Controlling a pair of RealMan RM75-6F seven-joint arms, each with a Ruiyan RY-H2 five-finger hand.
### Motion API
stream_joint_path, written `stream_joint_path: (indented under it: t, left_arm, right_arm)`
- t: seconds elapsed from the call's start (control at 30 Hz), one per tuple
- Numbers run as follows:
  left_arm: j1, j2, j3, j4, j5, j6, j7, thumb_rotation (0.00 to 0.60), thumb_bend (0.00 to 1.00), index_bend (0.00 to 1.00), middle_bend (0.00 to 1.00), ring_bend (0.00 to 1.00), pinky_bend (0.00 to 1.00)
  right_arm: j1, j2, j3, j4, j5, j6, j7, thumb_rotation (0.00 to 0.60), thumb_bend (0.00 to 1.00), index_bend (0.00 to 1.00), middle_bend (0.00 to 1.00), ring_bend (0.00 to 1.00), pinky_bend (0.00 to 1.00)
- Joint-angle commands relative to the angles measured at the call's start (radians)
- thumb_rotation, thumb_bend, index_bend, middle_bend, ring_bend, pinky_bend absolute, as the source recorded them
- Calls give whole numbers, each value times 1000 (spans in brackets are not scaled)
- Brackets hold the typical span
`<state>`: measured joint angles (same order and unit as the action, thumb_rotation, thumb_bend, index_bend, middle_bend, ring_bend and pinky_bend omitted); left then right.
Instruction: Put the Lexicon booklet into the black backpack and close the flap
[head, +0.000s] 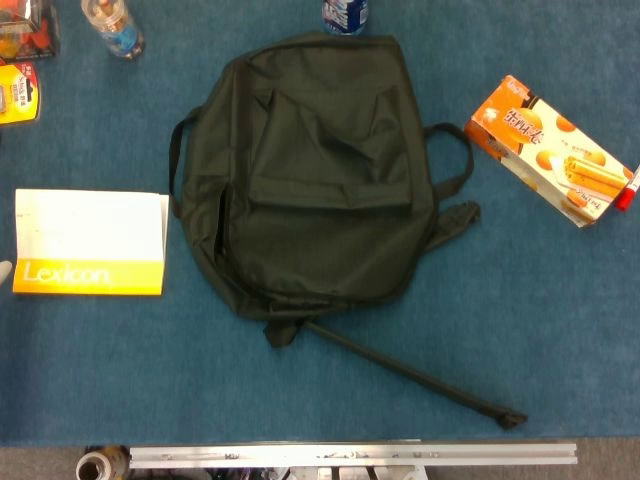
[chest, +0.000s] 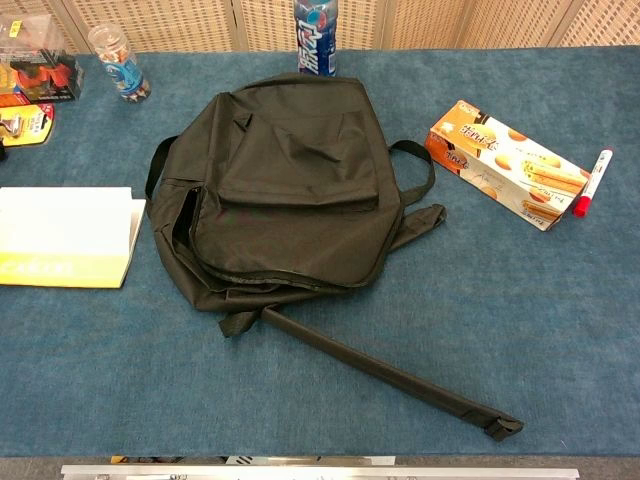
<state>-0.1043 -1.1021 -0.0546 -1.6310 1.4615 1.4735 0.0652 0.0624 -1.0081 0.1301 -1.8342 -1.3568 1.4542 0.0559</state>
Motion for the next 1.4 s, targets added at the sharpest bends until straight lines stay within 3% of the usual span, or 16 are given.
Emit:
stream_joint_path:
  t: [0.03,0.9,1.4]
  left_arm:
    - [1,1,0,-2,1,1,1,600,48,77,141,147,214]
    - [-8,8,15,-11,15,-25,16,600,48,77,141,147,214]
    - [-36,-43,95,50,45,-162,5,600,47,77,141,147,214]
  right_arm:
    - [0,0,0,1,-1,1,1,600,0,124,285,110,231]
    - [-2,4,5,13,1,5,21,600,0,124,285,111,231]
    - [5,2,5,13,0,-6,18,600,0,124,285,111,231]
